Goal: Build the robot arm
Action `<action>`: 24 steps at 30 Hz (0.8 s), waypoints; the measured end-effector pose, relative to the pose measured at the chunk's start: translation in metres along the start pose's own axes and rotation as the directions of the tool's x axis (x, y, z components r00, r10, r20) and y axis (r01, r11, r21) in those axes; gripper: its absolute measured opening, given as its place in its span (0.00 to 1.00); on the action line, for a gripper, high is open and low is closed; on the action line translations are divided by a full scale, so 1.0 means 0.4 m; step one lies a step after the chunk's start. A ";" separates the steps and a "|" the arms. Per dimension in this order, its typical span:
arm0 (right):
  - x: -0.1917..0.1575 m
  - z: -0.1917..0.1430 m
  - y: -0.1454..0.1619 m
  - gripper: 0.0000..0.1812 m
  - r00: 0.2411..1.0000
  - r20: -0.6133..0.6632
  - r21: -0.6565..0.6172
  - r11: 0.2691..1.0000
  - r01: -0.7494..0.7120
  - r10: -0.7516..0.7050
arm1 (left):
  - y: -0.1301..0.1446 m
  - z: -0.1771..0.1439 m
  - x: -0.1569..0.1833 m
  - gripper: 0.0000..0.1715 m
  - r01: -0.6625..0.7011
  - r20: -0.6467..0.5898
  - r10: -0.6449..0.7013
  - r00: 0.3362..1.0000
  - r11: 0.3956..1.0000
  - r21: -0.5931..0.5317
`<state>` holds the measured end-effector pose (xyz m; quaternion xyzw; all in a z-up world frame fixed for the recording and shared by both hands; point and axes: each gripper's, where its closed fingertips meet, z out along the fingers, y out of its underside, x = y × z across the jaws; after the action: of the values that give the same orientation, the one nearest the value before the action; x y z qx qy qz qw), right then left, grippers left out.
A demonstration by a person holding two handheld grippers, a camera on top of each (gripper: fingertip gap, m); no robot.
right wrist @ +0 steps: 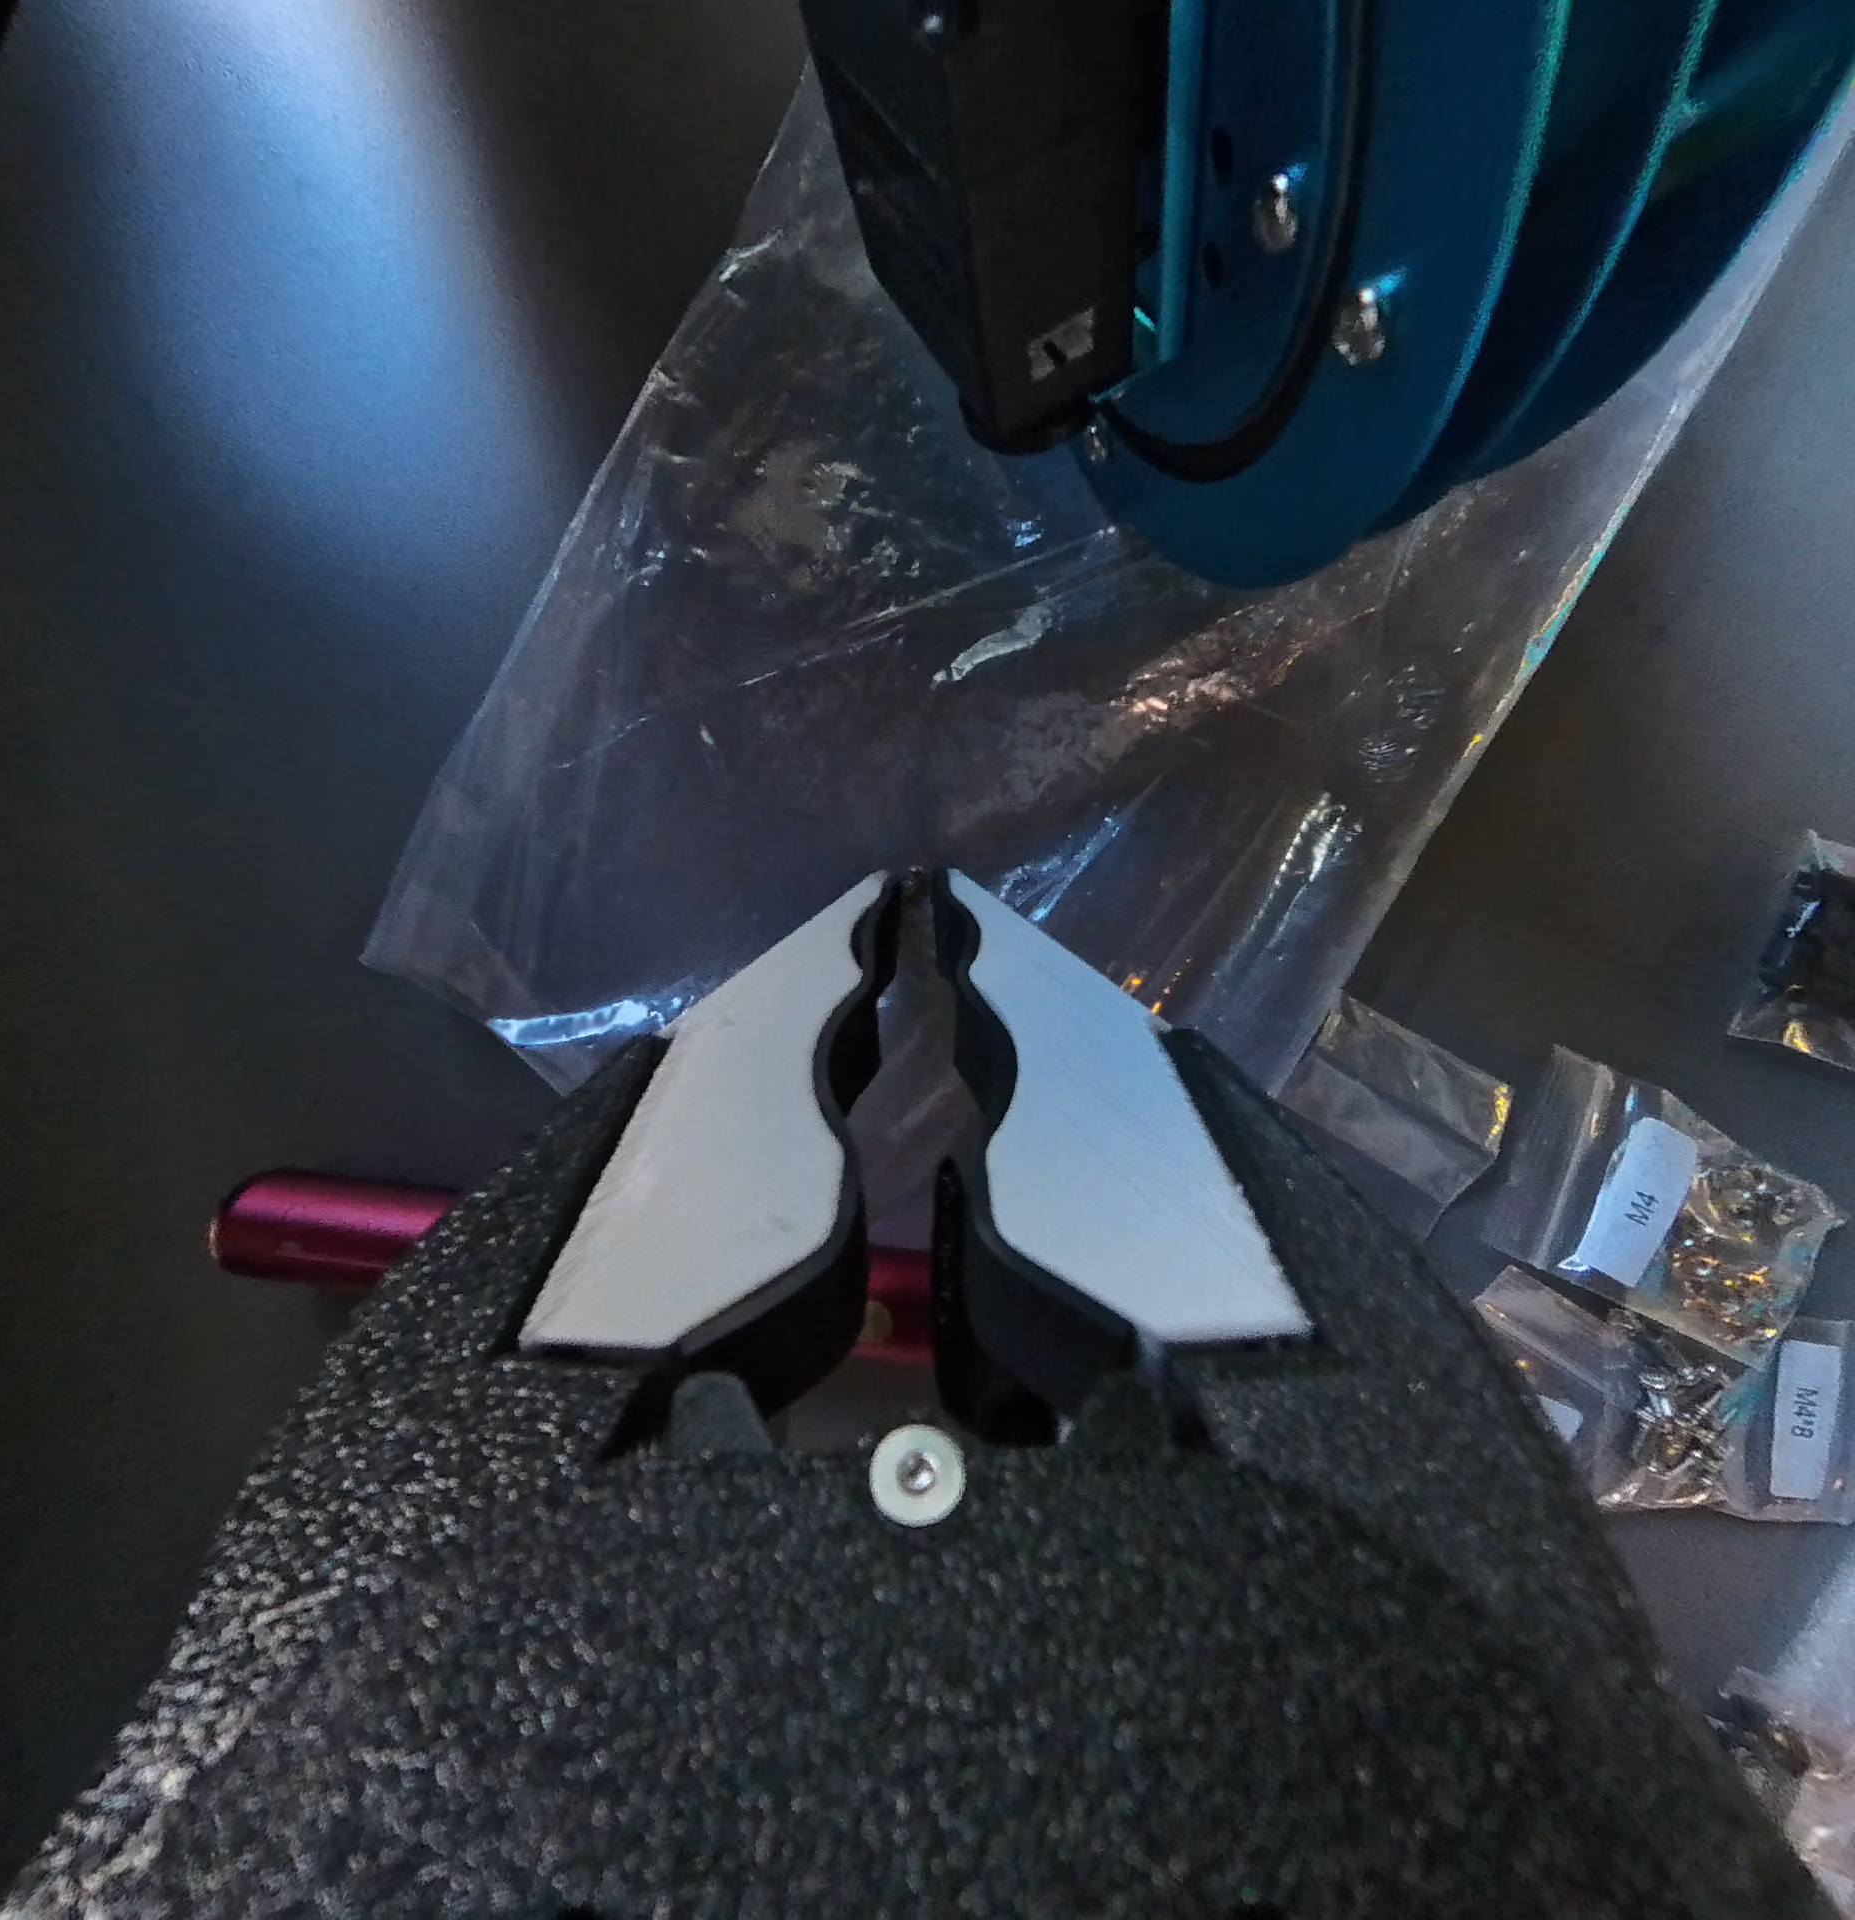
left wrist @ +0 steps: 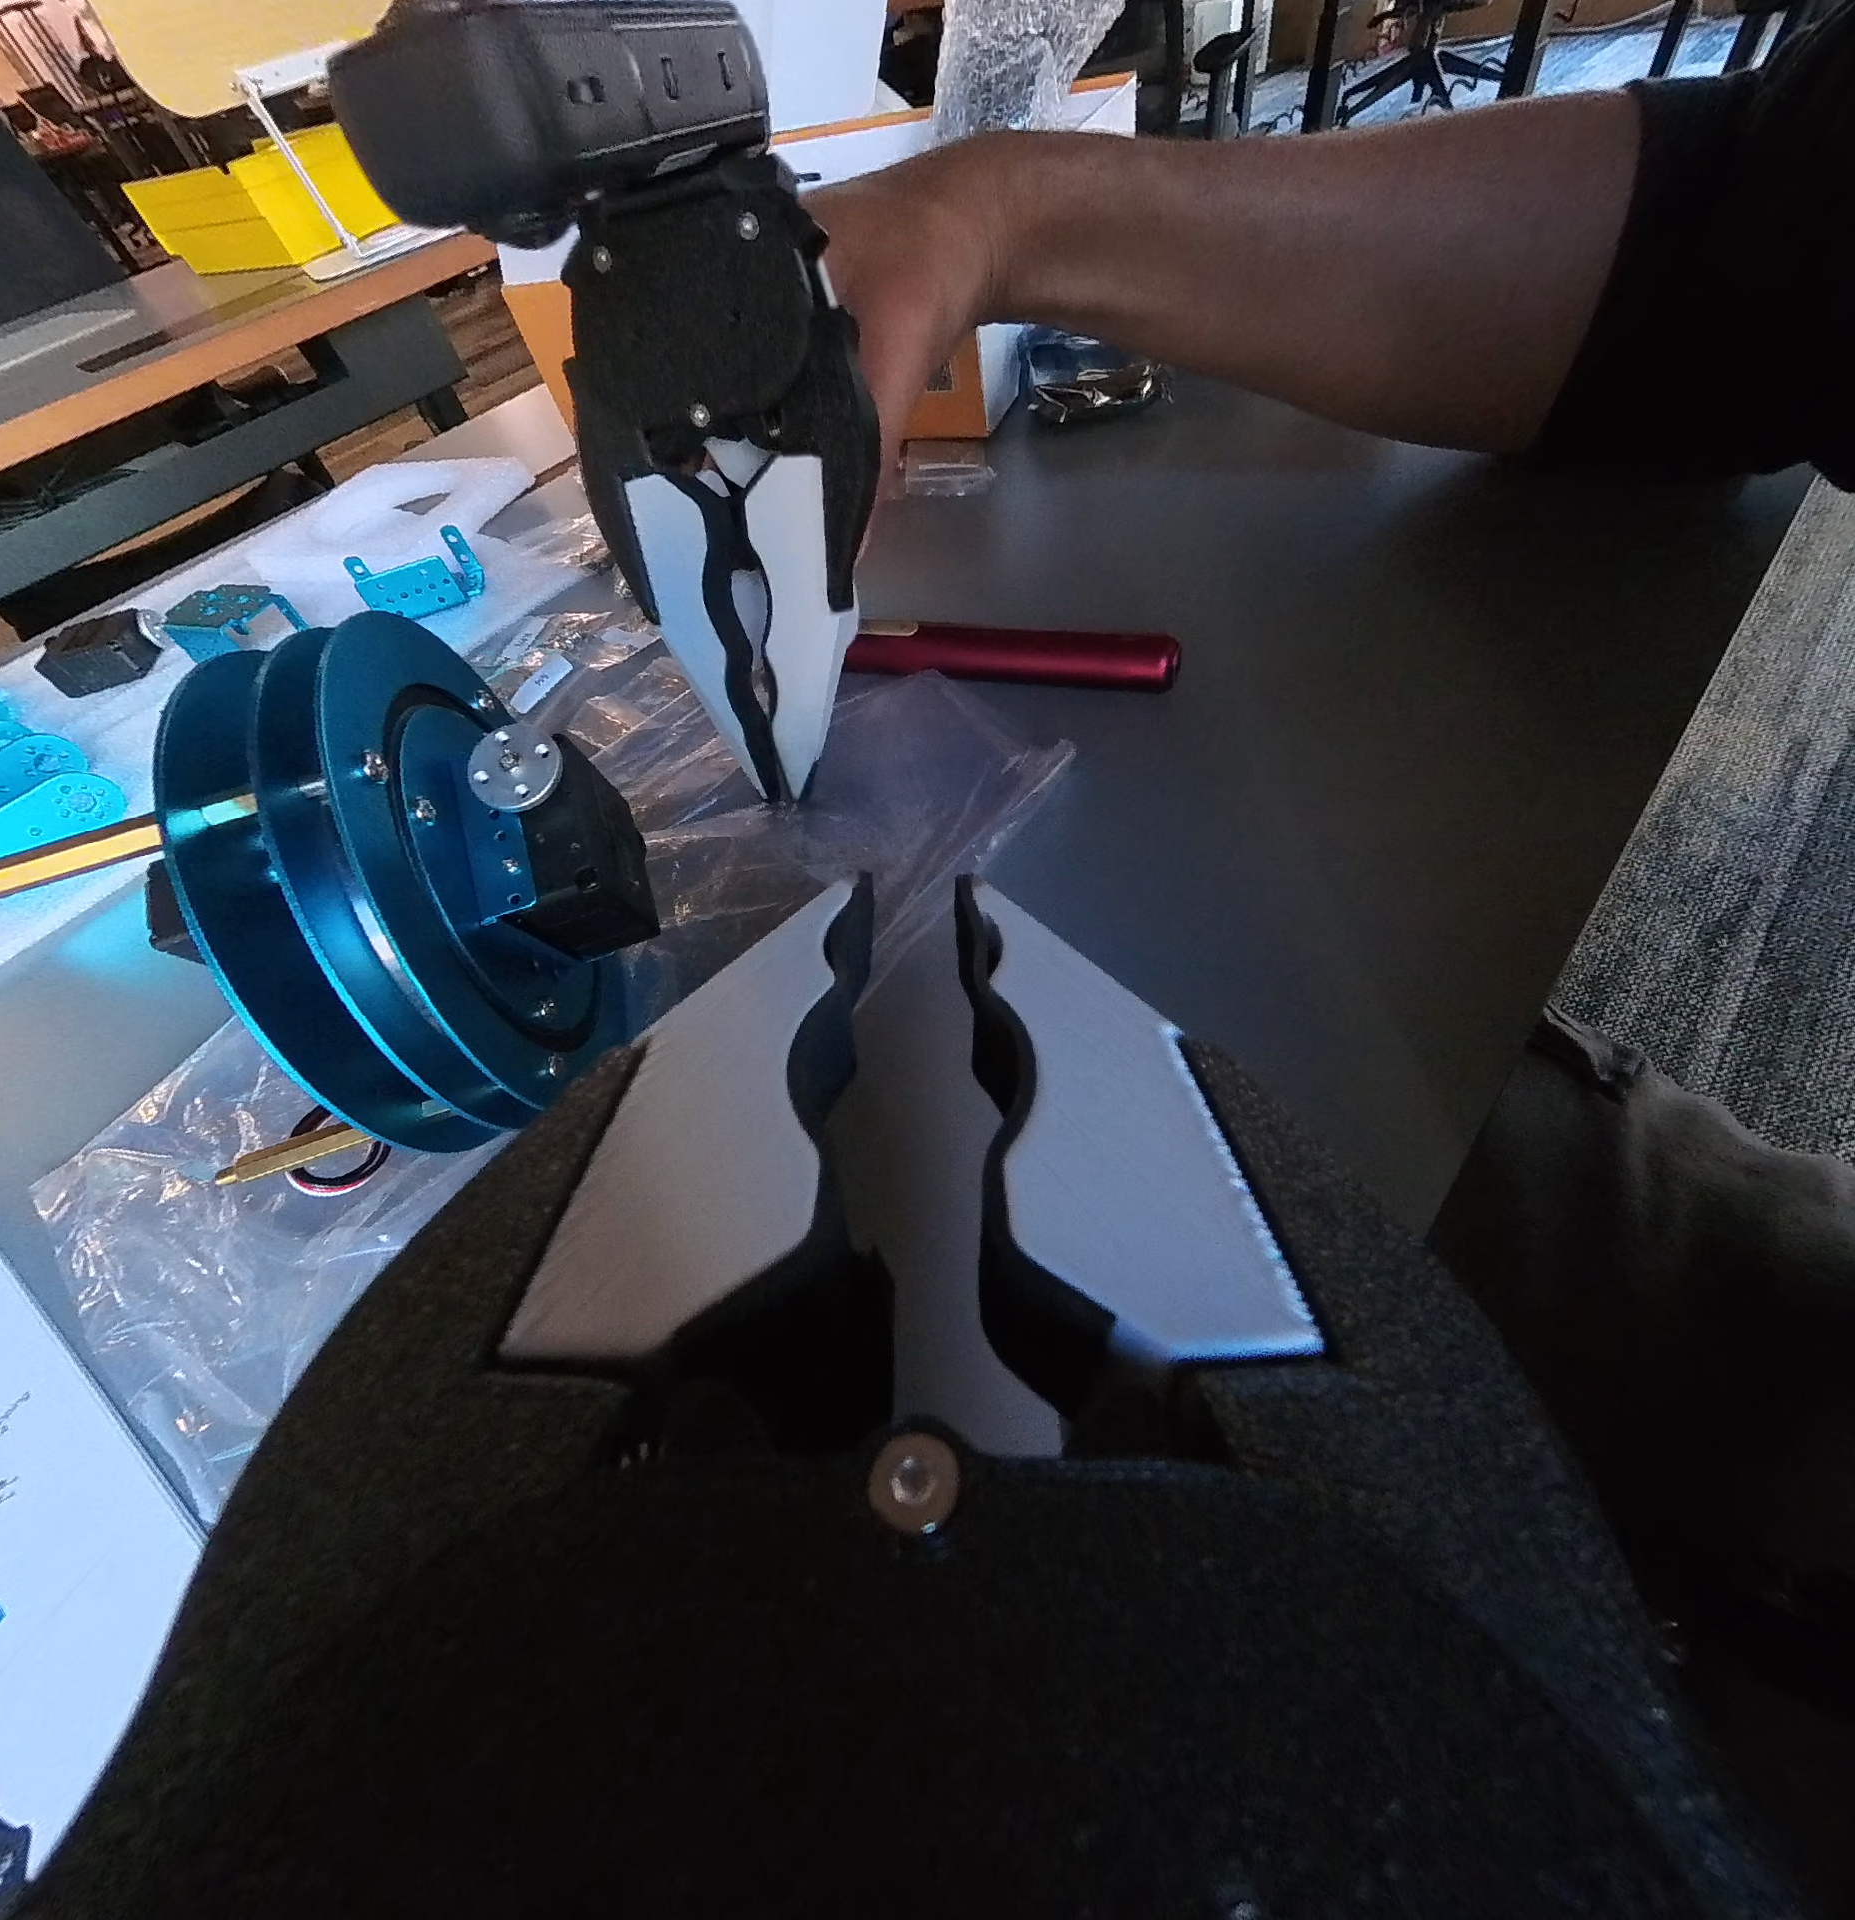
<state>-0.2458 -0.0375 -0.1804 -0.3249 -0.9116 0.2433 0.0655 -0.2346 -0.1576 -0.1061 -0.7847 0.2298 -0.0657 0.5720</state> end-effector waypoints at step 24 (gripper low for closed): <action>-0.097 -0.116 -0.259 0.00 0.992 -0.004 0.390 0.913 0.119 -0.128 | -0.029 0.055 -0.107 0.09 0.059 0.122 -0.066 0.990 0.996 0.064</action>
<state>-0.2607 -0.1124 -0.0879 -0.2445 -0.8644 0.4183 0.1342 -0.2613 -0.1170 -0.0959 -0.7765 0.1672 -0.0418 0.6061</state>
